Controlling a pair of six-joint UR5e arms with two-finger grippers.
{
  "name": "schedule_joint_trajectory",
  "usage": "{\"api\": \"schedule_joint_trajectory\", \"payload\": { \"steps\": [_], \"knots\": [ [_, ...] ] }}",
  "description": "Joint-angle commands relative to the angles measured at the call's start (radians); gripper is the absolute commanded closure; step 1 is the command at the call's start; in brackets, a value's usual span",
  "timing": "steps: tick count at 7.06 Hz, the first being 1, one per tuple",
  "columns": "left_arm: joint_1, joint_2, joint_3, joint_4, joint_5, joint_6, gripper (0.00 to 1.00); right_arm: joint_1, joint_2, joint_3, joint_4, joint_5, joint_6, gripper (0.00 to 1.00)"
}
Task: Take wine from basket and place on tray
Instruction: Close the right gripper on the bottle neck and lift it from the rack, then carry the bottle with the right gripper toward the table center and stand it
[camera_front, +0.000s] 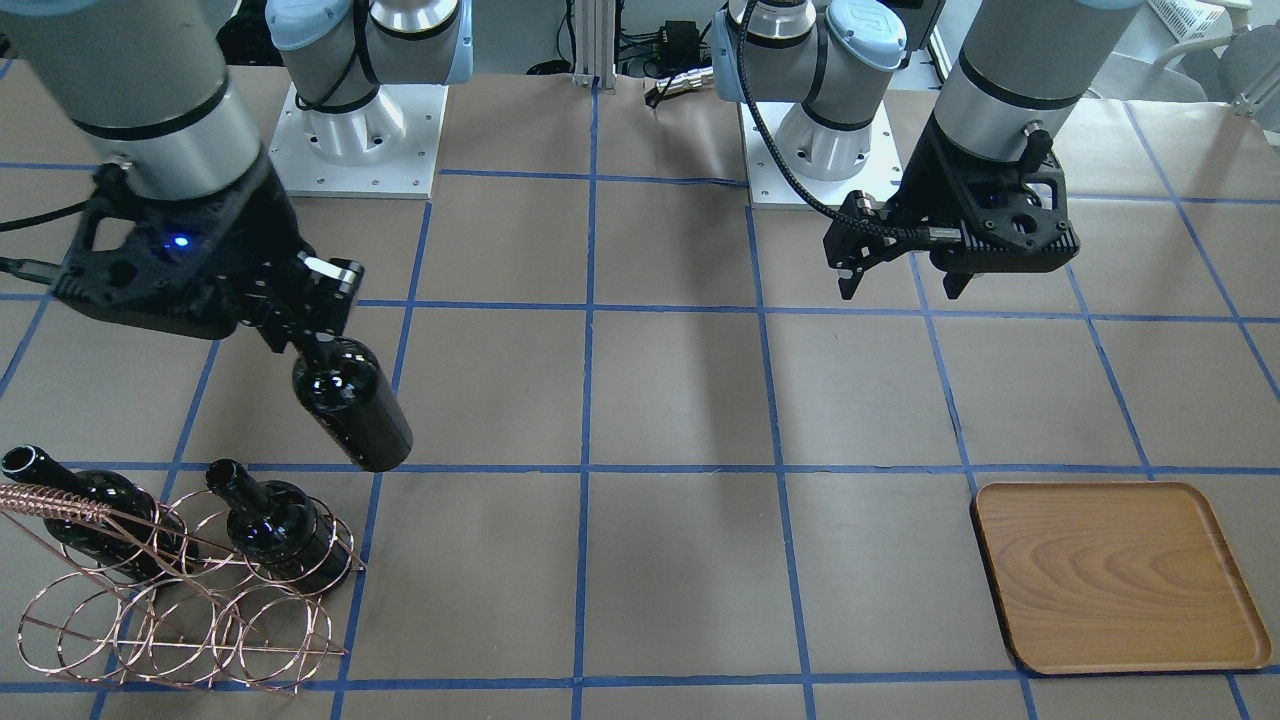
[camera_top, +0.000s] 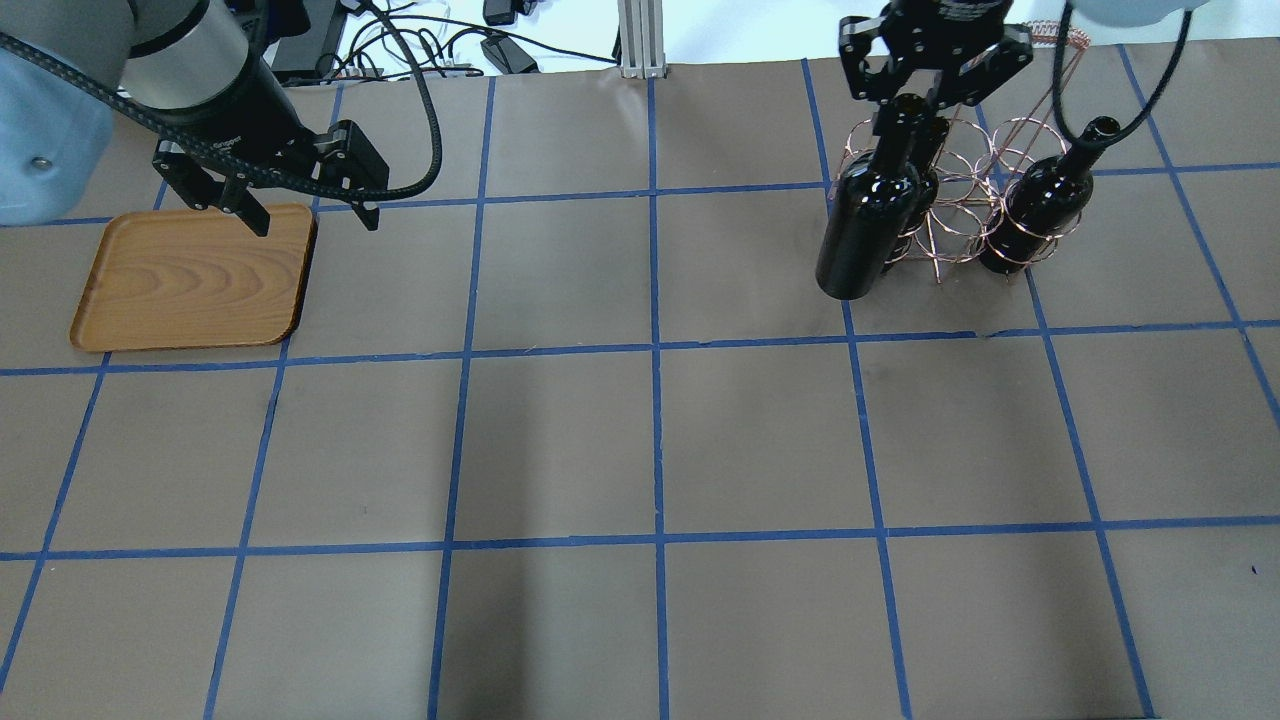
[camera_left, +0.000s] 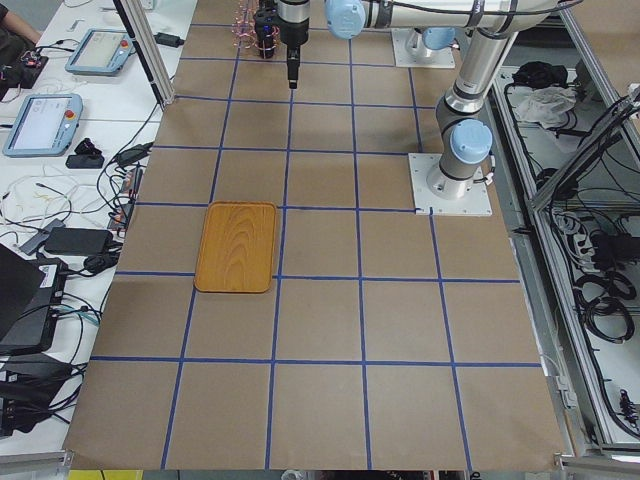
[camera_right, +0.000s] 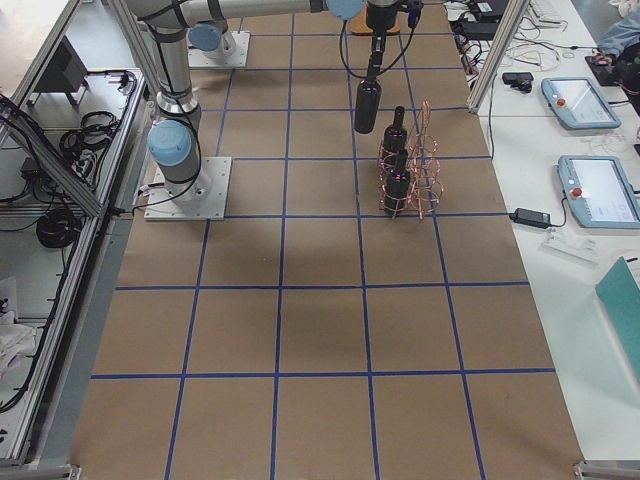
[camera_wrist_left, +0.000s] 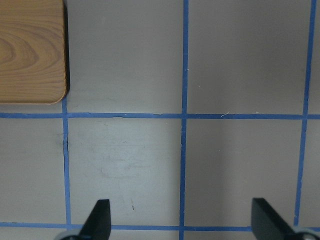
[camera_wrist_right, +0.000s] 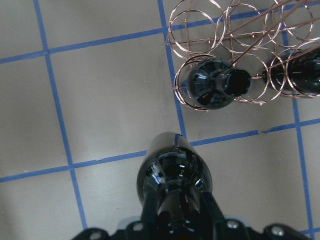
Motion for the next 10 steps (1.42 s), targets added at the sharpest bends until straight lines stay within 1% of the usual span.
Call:
{"api": "schedule_joint_trajectory", "payload": {
  "steps": [1, 2, 3, 5, 6, 8, 9, 10],
  "knots": [
    [0.06, 0.001, 0.011, 0.002, 0.031, 0.004, 0.0, 0.12, 0.045, 0.014, -0.064, 0.003, 0.209, 1.0],
    [0.099, -0.001, 0.011, 0.002, 0.065, 0.065, 0.0, 0.186, 0.08, 0.013, -0.136, 0.004, 0.292, 1.0],
    [0.114, -0.001, 0.011, 0.002, 0.066, 0.097, 0.0, 0.232, 0.108, 0.013, -0.167, 0.004, 0.338, 1.0],
    [0.14, -0.001, 0.012, 0.003, 0.066, 0.183, 0.0, 0.297, 0.111, 0.013, -0.17, 0.003, 0.411, 1.0],
    [0.15, -0.001, 0.012, 0.002, 0.066, 0.184, 0.0, 0.311, 0.123, 0.016, -0.17, 0.003, 0.443, 1.0],
    [0.168, -0.001, 0.012, 0.002, 0.066, 0.185, 0.0, 0.341, 0.134, 0.033, -0.17, -0.002, 0.448, 1.0],
    [0.17, -0.001, 0.012, 0.002, 0.066, 0.184, 0.0, 0.341, 0.127, 0.074, -0.178, -0.003, 0.448, 1.0],
    [0.171, -0.001, 0.014, -0.001, 0.068, 0.184, 0.0, 0.341, 0.126, 0.089, -0.184, 0.0, 0.448, 1.0]
  ]
}}
